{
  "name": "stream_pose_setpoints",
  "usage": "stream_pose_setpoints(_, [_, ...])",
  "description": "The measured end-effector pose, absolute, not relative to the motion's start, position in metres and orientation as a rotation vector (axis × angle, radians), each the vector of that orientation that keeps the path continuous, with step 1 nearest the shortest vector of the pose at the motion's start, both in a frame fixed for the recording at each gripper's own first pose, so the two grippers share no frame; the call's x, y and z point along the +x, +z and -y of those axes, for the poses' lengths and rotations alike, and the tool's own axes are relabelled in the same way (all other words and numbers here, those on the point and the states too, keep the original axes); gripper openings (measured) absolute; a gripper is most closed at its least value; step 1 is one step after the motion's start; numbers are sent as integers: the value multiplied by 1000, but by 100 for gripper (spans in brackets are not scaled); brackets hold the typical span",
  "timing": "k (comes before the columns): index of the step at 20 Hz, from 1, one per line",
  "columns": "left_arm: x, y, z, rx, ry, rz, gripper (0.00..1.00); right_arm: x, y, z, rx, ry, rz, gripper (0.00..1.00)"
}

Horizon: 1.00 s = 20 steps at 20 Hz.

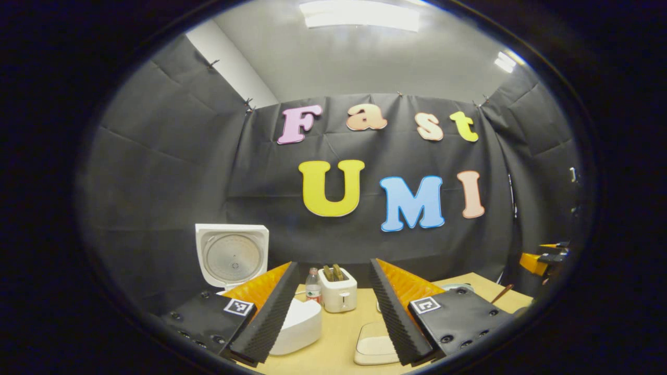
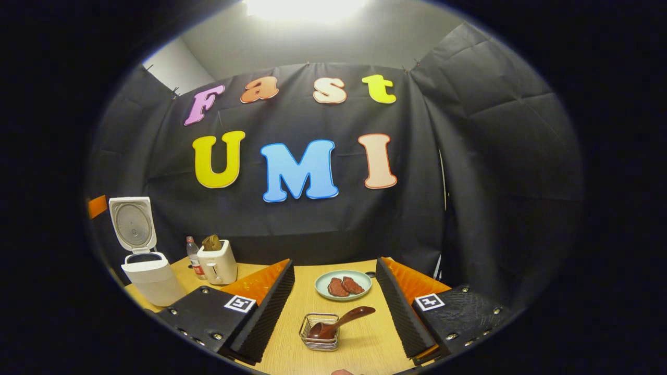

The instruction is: Close the left gripper, press the button to open the rice cooker; take a wooden spoon from the chopstick holder with the right hand, scoop a spoonful of rice and pour it into the rice cooker, then put the wooden spoon back into the chopstick holder.

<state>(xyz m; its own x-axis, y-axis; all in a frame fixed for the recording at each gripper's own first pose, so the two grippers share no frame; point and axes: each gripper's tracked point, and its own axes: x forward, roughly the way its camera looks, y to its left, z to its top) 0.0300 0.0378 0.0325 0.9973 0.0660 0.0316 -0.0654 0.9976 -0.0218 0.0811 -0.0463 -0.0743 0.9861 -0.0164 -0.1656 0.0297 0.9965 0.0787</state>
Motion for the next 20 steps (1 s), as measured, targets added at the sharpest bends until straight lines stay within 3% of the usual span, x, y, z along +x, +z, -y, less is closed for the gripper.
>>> stream_pose_setpoints(17, [-19, 35, -45, 89, 189, -17, 96, 114, -244, 57, 277, -34, -516, 96])
stream_pose_setpoints(18, [-21, 34, -48, 88, 199, -20, 92, 116, -250, 54, 304, -29, -537, 96])
stream_pose_setpoints(20, [-25, 26, -51, 91, 217, -39, 95, 120, -259, 47, 339, -24, -564, 96])
